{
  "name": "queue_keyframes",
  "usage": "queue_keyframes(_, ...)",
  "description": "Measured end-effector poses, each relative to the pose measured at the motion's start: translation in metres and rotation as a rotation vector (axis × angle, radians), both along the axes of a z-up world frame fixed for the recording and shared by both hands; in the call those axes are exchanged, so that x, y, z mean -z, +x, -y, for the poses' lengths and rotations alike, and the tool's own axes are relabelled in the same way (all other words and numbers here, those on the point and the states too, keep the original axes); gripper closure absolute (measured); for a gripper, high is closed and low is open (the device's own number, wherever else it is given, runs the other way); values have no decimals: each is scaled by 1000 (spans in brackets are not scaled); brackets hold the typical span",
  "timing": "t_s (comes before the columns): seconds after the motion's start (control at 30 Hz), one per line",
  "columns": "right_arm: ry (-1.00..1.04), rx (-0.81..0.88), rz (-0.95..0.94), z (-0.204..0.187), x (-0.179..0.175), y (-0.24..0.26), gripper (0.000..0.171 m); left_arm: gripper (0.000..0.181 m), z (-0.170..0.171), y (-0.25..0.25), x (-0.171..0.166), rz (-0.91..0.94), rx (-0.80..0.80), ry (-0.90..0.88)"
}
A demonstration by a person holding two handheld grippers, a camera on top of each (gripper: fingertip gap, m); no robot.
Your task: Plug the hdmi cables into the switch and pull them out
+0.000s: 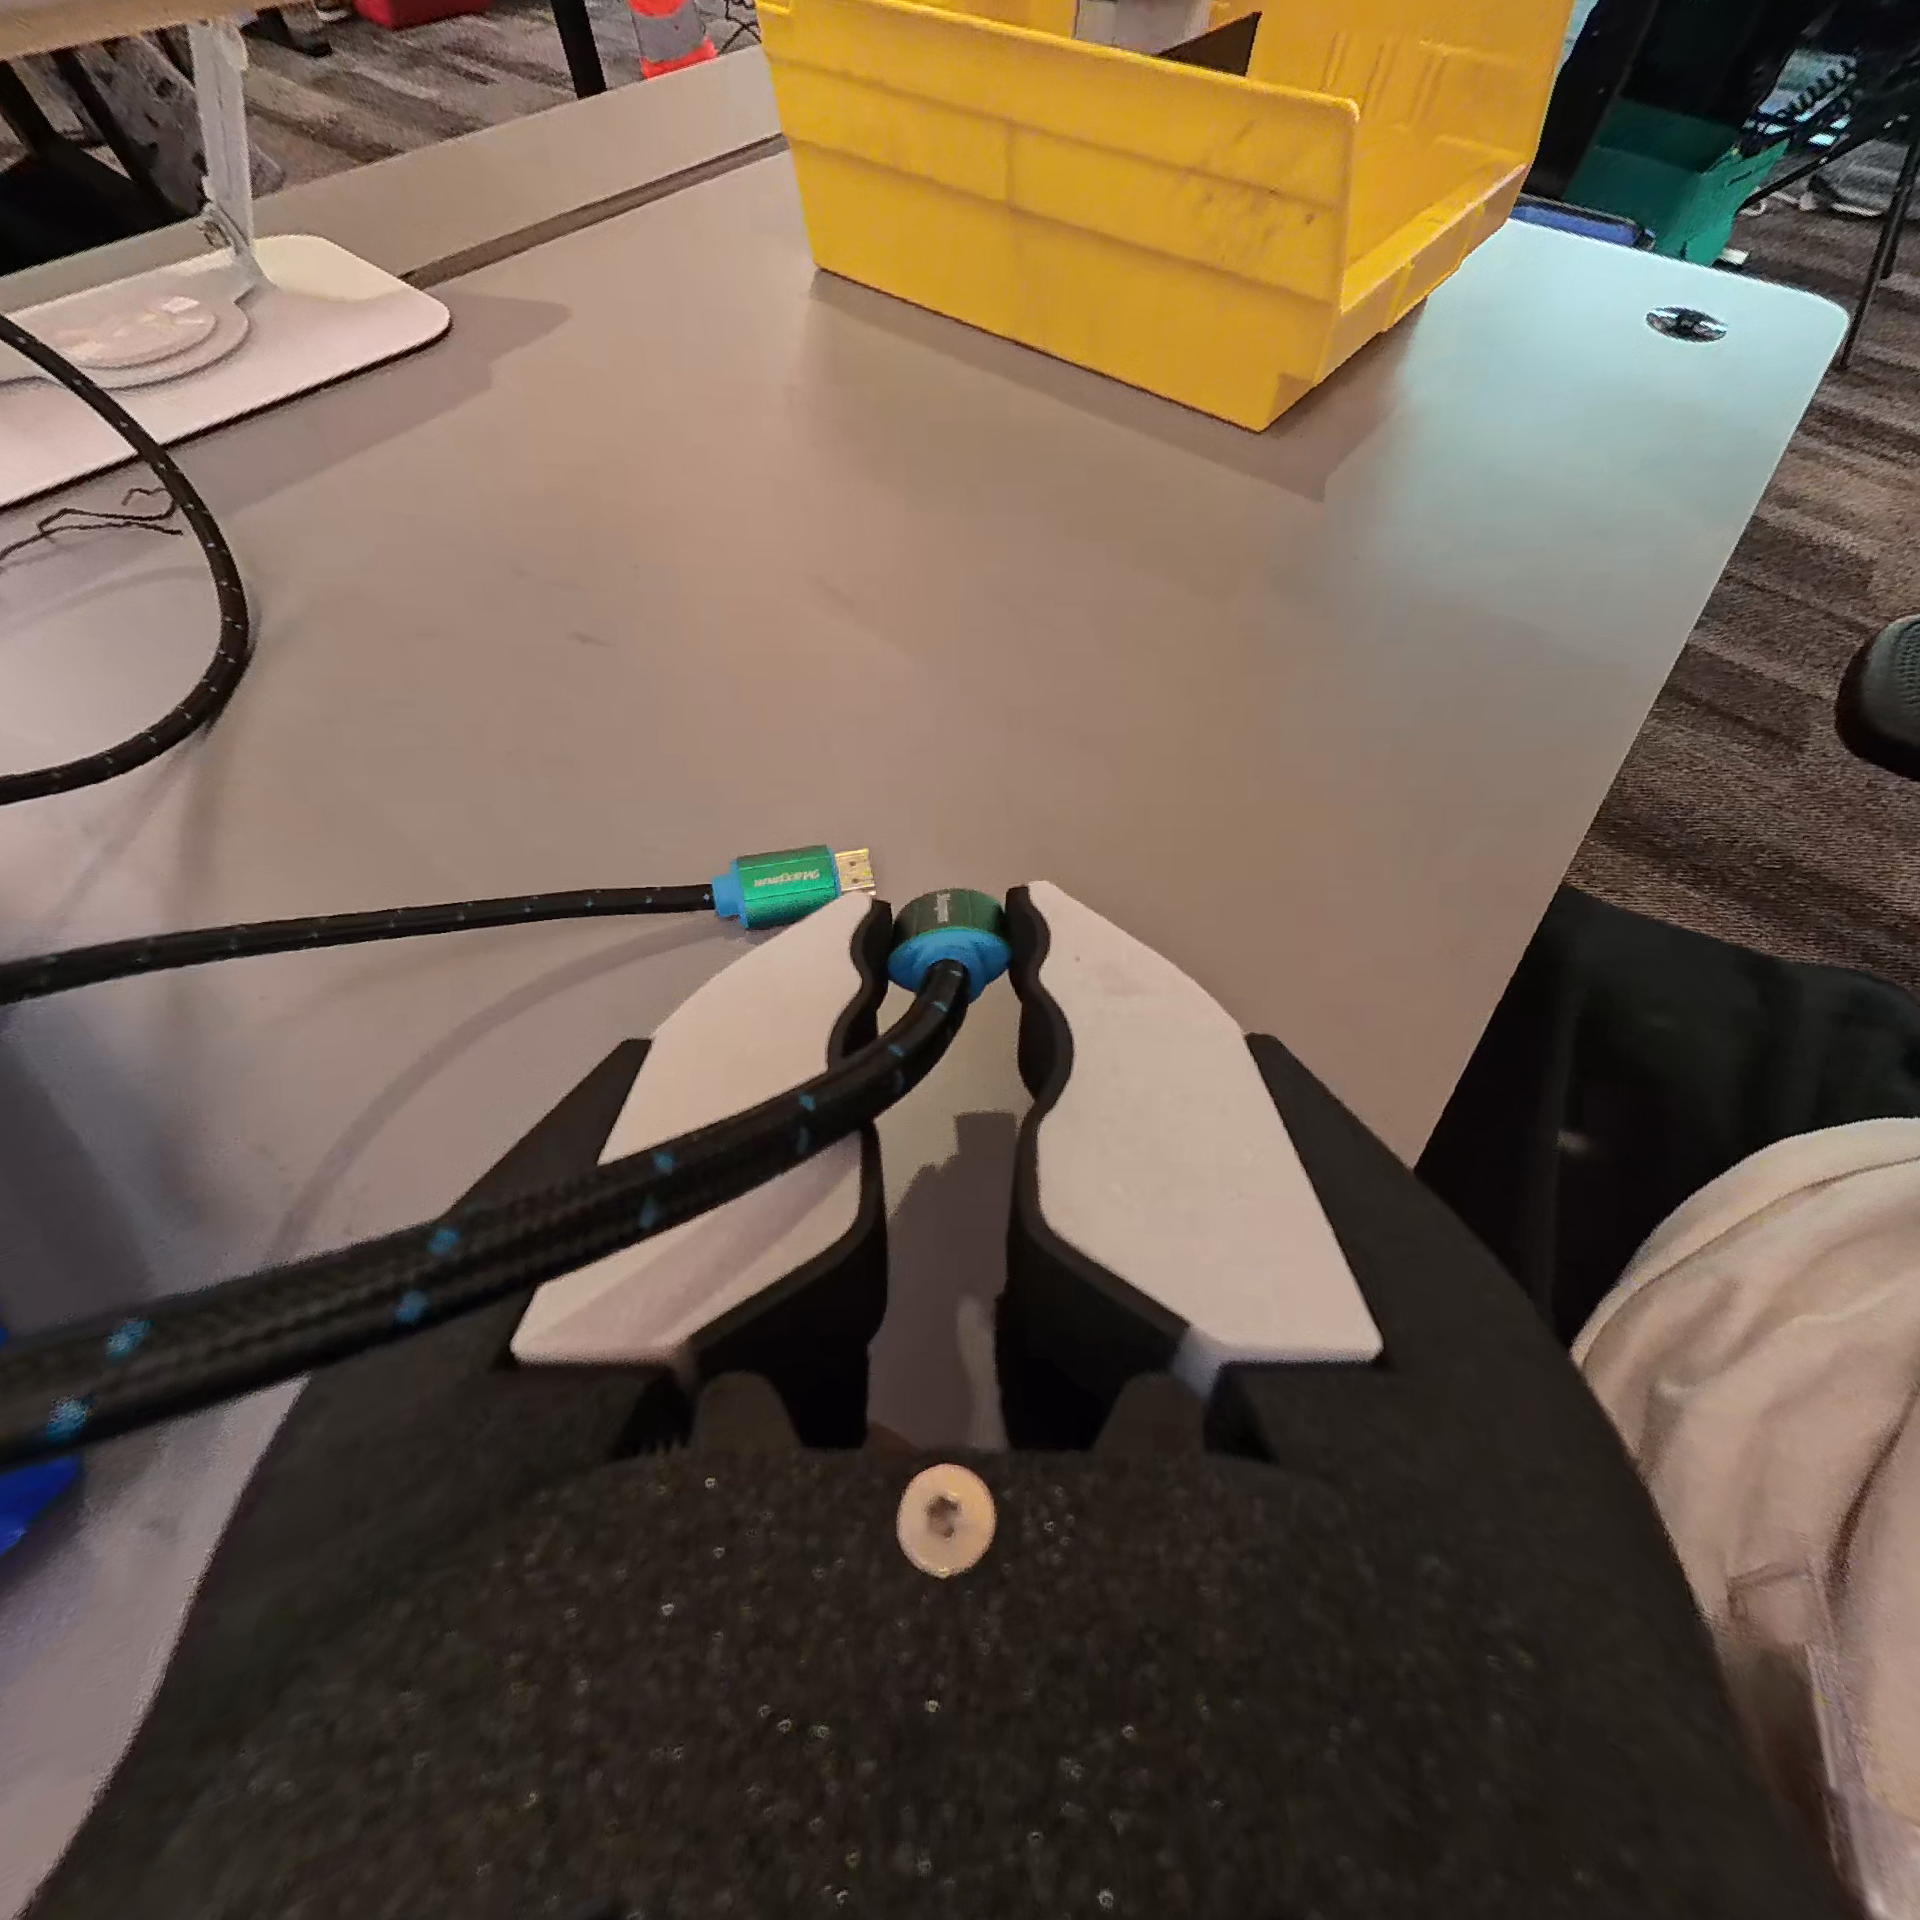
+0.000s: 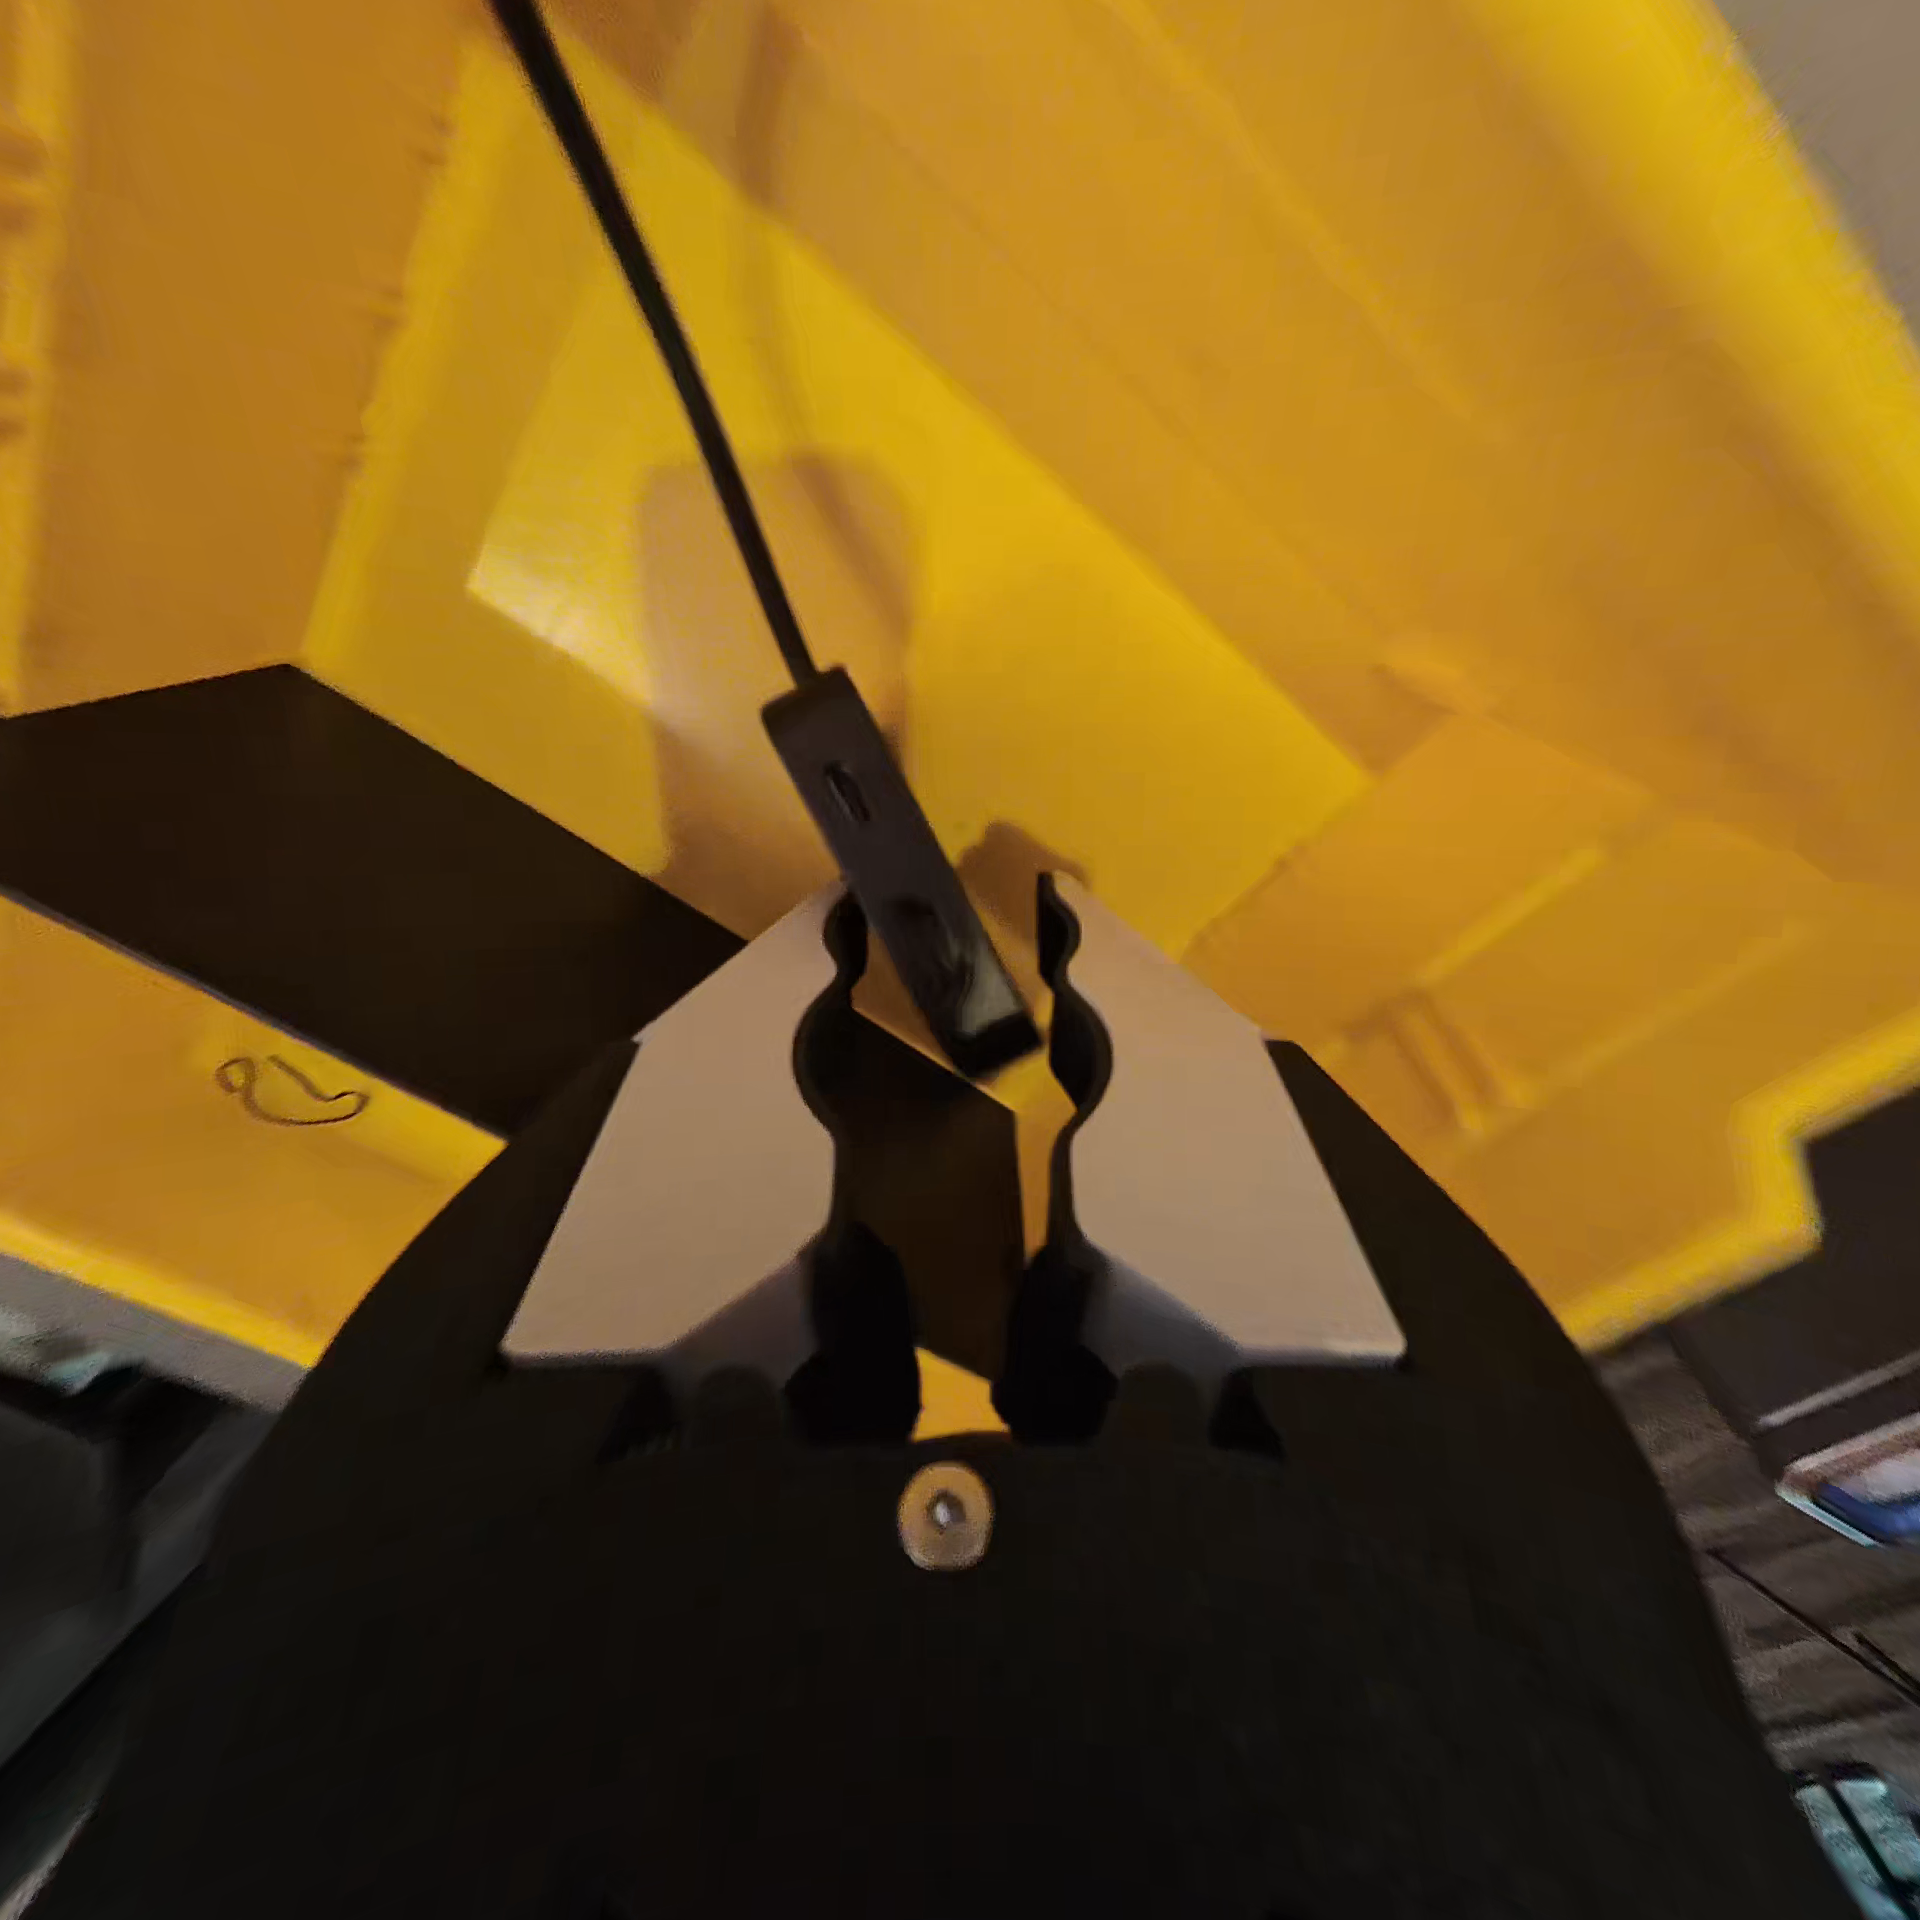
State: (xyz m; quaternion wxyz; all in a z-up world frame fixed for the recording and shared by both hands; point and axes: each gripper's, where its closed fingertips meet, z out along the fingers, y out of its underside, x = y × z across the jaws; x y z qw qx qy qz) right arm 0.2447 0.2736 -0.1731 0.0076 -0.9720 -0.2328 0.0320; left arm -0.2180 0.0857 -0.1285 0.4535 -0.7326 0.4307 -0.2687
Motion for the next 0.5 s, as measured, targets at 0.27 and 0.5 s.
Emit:
queue_keyframes(0.27,778,65,-67,4,-159,-53,121,160,5,21,-1,44,47,-49)
queue_keyframes(0.5,902,-322,-542,82,-139,-297,128,160,36,52,3,42,214,-69)
